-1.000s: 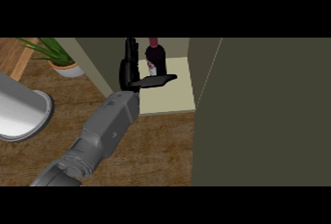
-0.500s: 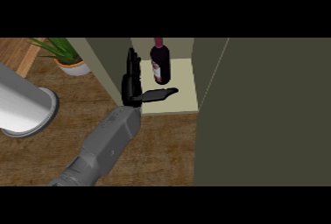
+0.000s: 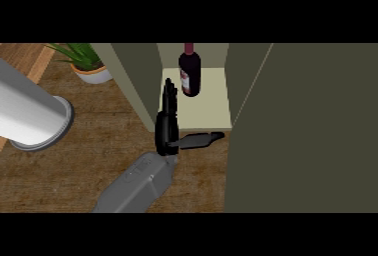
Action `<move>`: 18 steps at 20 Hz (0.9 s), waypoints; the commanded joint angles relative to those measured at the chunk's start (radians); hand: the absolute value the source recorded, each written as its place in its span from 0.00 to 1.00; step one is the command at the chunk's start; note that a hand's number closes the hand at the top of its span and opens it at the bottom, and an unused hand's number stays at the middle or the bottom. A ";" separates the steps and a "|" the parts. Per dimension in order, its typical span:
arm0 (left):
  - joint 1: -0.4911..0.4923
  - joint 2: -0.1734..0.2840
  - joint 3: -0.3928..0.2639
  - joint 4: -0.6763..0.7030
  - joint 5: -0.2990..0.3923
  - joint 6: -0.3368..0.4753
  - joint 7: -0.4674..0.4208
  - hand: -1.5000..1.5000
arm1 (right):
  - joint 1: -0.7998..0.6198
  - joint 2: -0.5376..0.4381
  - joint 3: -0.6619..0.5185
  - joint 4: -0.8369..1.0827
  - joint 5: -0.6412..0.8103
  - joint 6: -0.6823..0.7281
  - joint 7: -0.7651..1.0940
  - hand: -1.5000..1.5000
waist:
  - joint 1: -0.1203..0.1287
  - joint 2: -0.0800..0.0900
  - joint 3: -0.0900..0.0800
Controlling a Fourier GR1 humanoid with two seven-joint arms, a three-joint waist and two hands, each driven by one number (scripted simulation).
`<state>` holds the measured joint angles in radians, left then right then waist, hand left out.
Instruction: Pick up the wine, place it into the cabinet and close the cabinet
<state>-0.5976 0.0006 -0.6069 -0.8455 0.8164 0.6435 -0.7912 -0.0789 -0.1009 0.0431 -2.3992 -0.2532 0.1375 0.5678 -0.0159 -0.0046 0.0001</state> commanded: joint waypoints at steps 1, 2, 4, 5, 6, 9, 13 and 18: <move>0.061 -0.001 -0.094 -0.183 -0.021 0.146 0.025 0.00 | 0.032 -0.010 -0.003 -0.086 0.009 -0.008 0.035 0.00 | 0.010 0.001 0.000; 0.128 -0.001 -0.150 -0.217 0.015 0.171 -0.038 0.00 | -0.010 -0.026 -0.071 -0.079 -0.059 -0.014 0.039 0.00 | 0.006 0.001 0.000; 0.183 0.008 -0.115 -0.232 -0.073 0.099 -0.018 0.00 | 0.078 -0.012 0.001 -0.146 0.002 0.001 0.031 0.00 | 0.014 0.000 0.000; 0.209 0.040 -0.123 -0.324 -0.077 0.139 0.012 0.00 | 0.028 -0.046 -0.066 -0.135 -0.075 -0.001 0.069 0.00 | 0.019 -0.001 0.000; 0.205 0.000 -0.171 -0.379 -0.087 0.213 0.031 0.00 | 0.037 -0.041 -0.069 -0.124 -0.089 0.002 0.063 0.00 | 0.016 -0.002 0.000; 0.286 0.000 -0.220 -0.473 -0.133 0.272 0.040 0.00 | 0.067 -0.001 0.023 -0.154 0.015 -0.024 0.058 0.00 | 0.015 -0.002 0.000; 0.365 0.113 -0.206 -0.668 -0.180 0.306 0.139 0.00 | 0.006 -0.020 -0.027 -0.091 -0.027 -0.022 0.053 0.00 | 0.023 0.000 0.000; 0.495 0.167 -0.235 -0.800 -0.252 0.315 0.124 0.00 | 0.036 -0.046 -0.071 -0.077 -0.072 0.016 0.031 0.00 | 0.019 0.001 0.000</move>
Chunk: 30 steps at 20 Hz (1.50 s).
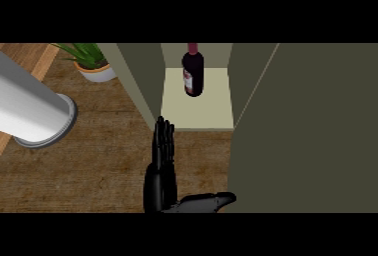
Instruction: Pick up the wine, place it into the cabinet and close the cabinet
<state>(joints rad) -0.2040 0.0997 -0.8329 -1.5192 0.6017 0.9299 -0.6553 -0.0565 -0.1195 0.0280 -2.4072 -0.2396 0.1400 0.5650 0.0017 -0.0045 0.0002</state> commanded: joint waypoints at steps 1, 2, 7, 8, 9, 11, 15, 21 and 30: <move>0.077 0.010 -0.044 -0.136 -0.054 0.094 0.015 0.00 | 0.104 -0.015 -0.023 -0.193 -0.096 0.013 0.063 0.00 | -0.008 -0.002 0.000; 0.158 0.074 -0.045 -0.178 -0.046 -0.006 -0.017 0.00 | 0.111 -0.003 -0.012 -0.089 -0.063 0.061 -0.038 0.00 | -0.002 0.001 0.000; 0.191 0.197 -0.088 -0.333 -0.094 0.006 0.069 0.00 | 0.035 -0.010 0.001 -0.079 -0.123 0.042 0.062 0.00 | 0.000 0.001 0.000; 0.175 0.223 -0.056 -0.350 -0.080 -0.037 0.071 0.00 | 0.099 0.008 0.005 -0.091 -0.134 0.067 0.013 0.00 | -0.004 0.001 0.000; 0.228 0.179 -0.132 -0.368 -0.113 0.020 0.049 0.00 | 0.015 -0.019 -0.001 -0.063 -0.168 0.054 0.094 1.00 | 0.002 0.001 0.000; 0.298 0.272 -0.107 -0.413 -0.094 -0.063 0.015 0.00 | 0.064 -0.001 0.068 -0.092 -0.108 0.084 0.065 1.00 | 0.002 0.000 0.000; 0.355 0.307 -0.124 -0.458 -0.106 -0.102 -0.001 0.00 | 0.076 -0.056 0.013 -0.099 -0.166 0.147 0.068 1.00 | -0.001 0.001 0.000; 0.428 0.425 0.044 -0.461 -0.001 -0.271 -0.056 0.00 | 0.159 -0.018 0.083 -0.123 -0.187 0.155 0.080 1.00 | -0.006 0.001 -0.001; 0.588 0.570 0.169 -0.634 0.052 -0.333 -0.090 0.00 | 0.230 0.040 0.304 -0.166 -0.177 0.120 0.196 1.00 | 0.008 -0.004 -0.002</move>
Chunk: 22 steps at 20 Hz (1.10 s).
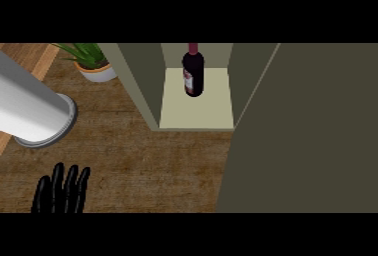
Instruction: Pick up the wine, place it into the cabinet and close the cabinet
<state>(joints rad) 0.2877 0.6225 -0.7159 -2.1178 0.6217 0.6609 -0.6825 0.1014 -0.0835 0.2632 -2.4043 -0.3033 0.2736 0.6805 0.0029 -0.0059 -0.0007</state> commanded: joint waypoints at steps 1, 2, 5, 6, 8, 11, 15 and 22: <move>0.046 0.010 0.056 -0.035 0.031 -0.014 -0.014 0.00 | 0.081 -0.005 0.106 -0.211 -0.112 -0.009 0.107 1.00 | -0.005 -0.001 0.000; 0.053 0.069 0.116 -0.049 0.069 -0.060 0.000 0.00 | 0.041 -0.002 0.156 -0.185 -0.075 0.019 0.079 1.00 | 0.000 -0.002 -0.001; 0.123 0.077 0.173 -0.026 0.098 -0.115 -0.059 0.00 | 0.038 -0.022 0.193 -0.197 -0.057 0.058 0.052 1.00 | 0.004 -0.003 -0.001; 0.092 0.129 0.268 -0.059 0.174 -0.142 0.017 0.00 | 0.014 0.020 0.259 -0.140 0.013 0.033 0.040 1.00 | 0.002 0.000 -0.001; 0.189 0.147 0.286 -0.050 0.185 -0.211 -0.051 0.00 | 0.068 -0.015 0.296 -0.228 -0.005 0.034 0.070 1.00 | 0.005 -0.006 -0.001; 0.169 0.147 0.332 -0.068 0.201 -0.201 -0.005 0.00 | -0.006 0.062 0.390 -0.183 0.081 -0.047 0.096 1.00 | 0.001 -0.001 -0.001; 0.182 0.196 0.424 -0.018 0.257 -0.295 0.013 0.00 | -0.024 0.082 0.544 -0.139 0.196 -0.102 0.079 1.00 | -0.006 -0.004 -0.002; 0.195 0.211 0.497 0.025 0.281 -0.371 0.022 0.00 | -0.138 0.082 0.724 -0.100 0.361 -0.340 0.066 1.00 | -0.010 -0.005 -0.003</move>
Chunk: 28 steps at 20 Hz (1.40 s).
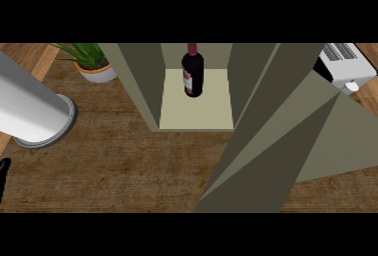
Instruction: Pick up the wine, place it into the cabinet and close the cabinet
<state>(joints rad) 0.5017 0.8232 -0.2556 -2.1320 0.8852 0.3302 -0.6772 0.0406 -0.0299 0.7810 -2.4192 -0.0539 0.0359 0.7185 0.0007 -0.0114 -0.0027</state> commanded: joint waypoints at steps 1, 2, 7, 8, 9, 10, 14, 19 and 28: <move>0.023 -0.015 -0.013 -0.002 -0.011 -0.041 -0.007 0.00 | -0.105 0.028 0.219 -0.050 0.118 -0.127 0.019 1.00 | 0.004 -0.001 -0.001; 0.054 0.022 0.059 -0.016 0.033 -0.072 0.007 0.00 | -0.118 0.028 0.195 -0.074 0.126 -0.138 0.035 1.00 | 0.012 -0.002 0.000; -0.009 0.015 0.092 -0.005 0.074 -0.079 0.064 0.00 | -0.263 0.027 0.237 0.061 0.201 -0.264 -0.027 1.00 | 0.010 0.003 -0.001; -0.041 -0.021 0.061 0.072 0.055 -0.105 0.046 0.00 | -0.284 0.026 0.221 0.021 0.198 -0.254 0.032 1.00 | 0.000 0.006 -0.001; -0.016 -0.009 0.061 0.022 0.047 -0.085 0.056 0.00 | -0.331 0.026 0.218 0.070 0.202 -0.312 0.009 1.00 | 0.012 0.005 -0.001; -0.014 -0.014 0.058 0.024 0.044 -0.097 0.053 0.00 | -0.362 0.025 0.203 0.047 0.192 -0.329 0.062 1.00 | 0.013 0.005 -0.001; -0.022 -0.020 0.059 0.047 0.055 -0.154 0.065 0.00 | -0.487 0.023 0.160 0.144 0.148 -0.393 0.045 1.00 | 0.025 0.008 -0.002; -0.066 -0.041 0.064 0.024 0.059 -0.104 0.104 0.00 | -0.656 0.022 0.068 0.228 0.022 -0.464 0.053 1.00 | 0.033 0.012 -0.001; -0.068 -0.069 0.080 0.029 0.052 -0.130 0.117 0.00 | -1.056 0.028 -0.135 0.585 -0.176 -0.550 -0.043 1.00 | 0.053 0.013 0.000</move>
<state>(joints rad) 0.4120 0.7725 -0.1814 -2.1174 0.9419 0.2401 -0.5422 -0.8439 -0.0328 0.7198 -2.0083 -0.1676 -0.4819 0.7159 0.0432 0.0018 -0.0027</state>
